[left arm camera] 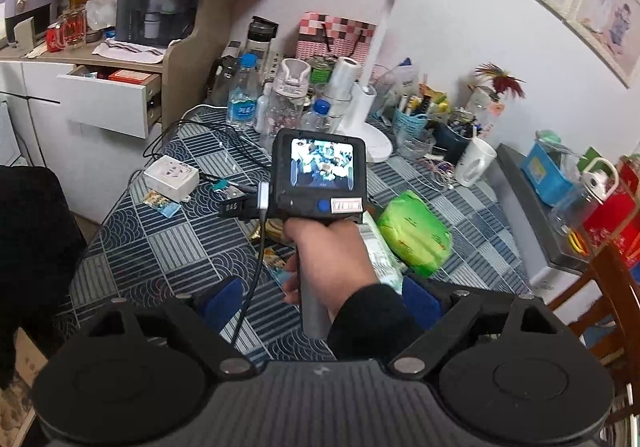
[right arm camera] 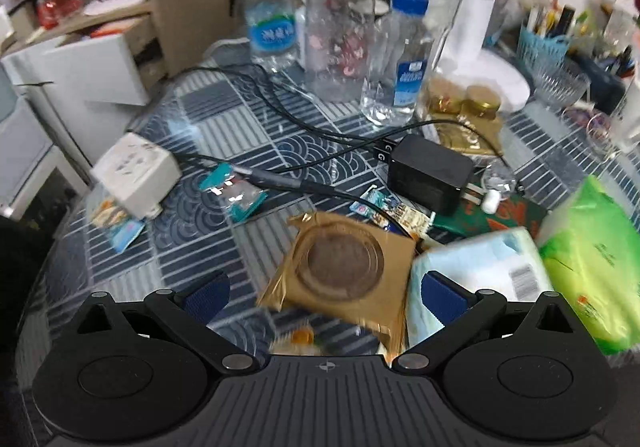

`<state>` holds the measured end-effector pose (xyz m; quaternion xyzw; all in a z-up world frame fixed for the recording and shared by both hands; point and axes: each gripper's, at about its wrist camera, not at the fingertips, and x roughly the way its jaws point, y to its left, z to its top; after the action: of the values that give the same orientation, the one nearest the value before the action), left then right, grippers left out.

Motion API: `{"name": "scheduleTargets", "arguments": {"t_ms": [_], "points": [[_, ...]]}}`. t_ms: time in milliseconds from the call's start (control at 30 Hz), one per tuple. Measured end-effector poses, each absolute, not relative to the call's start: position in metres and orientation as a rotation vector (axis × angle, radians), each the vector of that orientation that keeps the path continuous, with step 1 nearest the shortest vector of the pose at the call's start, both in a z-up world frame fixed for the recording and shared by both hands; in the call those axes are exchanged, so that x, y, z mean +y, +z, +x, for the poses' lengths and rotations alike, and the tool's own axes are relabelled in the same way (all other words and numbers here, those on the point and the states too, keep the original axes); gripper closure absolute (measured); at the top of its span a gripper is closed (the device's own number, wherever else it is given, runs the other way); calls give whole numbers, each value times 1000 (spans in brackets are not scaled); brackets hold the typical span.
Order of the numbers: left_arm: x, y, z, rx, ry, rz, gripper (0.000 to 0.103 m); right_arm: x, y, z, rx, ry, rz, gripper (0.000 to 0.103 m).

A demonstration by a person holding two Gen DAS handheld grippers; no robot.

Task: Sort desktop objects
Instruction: 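Move the right gripper to the gold square packet and grasp it, then lift the gold packet with the right gripper and carry it toward the box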

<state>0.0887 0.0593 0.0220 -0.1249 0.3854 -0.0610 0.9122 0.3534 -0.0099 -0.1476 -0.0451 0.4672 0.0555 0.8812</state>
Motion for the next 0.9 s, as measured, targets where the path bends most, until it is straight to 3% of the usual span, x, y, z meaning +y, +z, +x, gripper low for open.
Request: {"name": "scheduleTargets", "arguments": {"t_ms": [233,300,333,400,500,900], "points": [[64,14,103,790,-122,-277,0,-20,-192,399,1131,68,-79,0],[65,12,104,794,-127,-280,0,-17,-196,399,1102,83,-71,1],[66,10,105,795,-126,-280,0,-15,-197,398,1087,86,-66,4],[68,8,105,802,-121,-284,0,-13,-194,397,1060,73,-58,26],[70,7,105,814,-117,-305,0,-9,-190,395,1073,71,-47,31],[68,57,73,723,-97,-293,0,-11,-142,323,987,90,-14,32]]}}
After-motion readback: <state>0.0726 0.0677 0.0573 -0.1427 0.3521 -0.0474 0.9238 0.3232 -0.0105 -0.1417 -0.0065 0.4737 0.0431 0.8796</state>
